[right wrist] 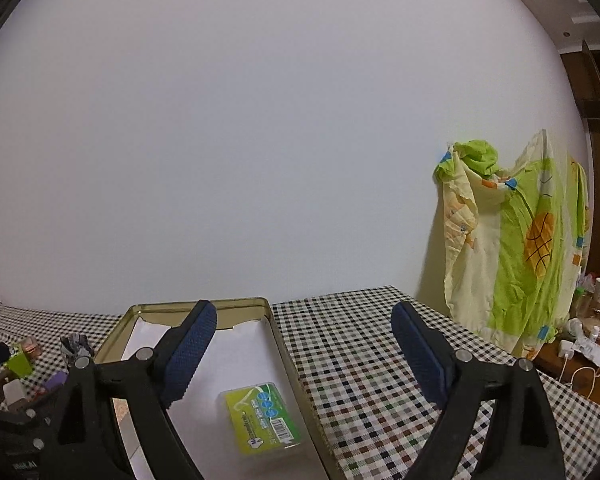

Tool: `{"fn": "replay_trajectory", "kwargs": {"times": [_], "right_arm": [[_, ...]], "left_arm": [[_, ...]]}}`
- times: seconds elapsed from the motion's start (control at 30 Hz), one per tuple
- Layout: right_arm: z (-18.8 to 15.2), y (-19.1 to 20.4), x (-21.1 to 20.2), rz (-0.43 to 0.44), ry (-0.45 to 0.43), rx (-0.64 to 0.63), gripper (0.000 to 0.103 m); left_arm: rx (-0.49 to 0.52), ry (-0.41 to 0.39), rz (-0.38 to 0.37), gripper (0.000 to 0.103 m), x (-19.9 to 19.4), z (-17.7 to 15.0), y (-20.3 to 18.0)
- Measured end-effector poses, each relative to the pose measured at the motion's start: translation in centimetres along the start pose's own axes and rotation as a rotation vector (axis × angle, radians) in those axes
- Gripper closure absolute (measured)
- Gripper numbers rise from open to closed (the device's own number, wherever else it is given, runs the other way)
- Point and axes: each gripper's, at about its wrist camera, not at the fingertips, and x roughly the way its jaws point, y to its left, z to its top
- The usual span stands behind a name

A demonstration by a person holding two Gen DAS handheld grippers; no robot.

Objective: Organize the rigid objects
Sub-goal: 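Carry the beige block and clear box into the gold tin and release both, then grasp the blue Lego brick with the left tool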

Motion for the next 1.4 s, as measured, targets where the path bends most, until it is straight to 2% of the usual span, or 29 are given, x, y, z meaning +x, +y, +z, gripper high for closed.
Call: {"fn": "replay_trajectory", "kwargs": {"times": [0.23,0.5,0.7,0.97,1.4], "right_arm": [[-0.2,0.0,-1.2,-0.049,-0.011,0.026,0.012],[-0.3,0.2,-2.6,-0.112,-0.073,0.057,0.012],[-0.5,1.3,-3.3,-0.119,-0.074,0.053,0.012],[-1.0,4.0,-4.9,-0.066,-0.064,0.078,0.012],[-1.8,12.1,-5.8,0.102,-0.005,0.017,0.012]], "left_arm": [[-0.033,0.016,0.009,0.001,-0.5,-0.5,2.0],[-0.038,0.007,0.045,0.001,-1.2,-0.7,4.2],[-0.049,0.017,0.051,0.001,-1.3,-1.2,6.1],[-0.087,0.049,0.062,0.001,-1.2,-1.7,9.1],[-0.112,0.085,0.084,0.001,-0.9,-2.6,13.3]]}}
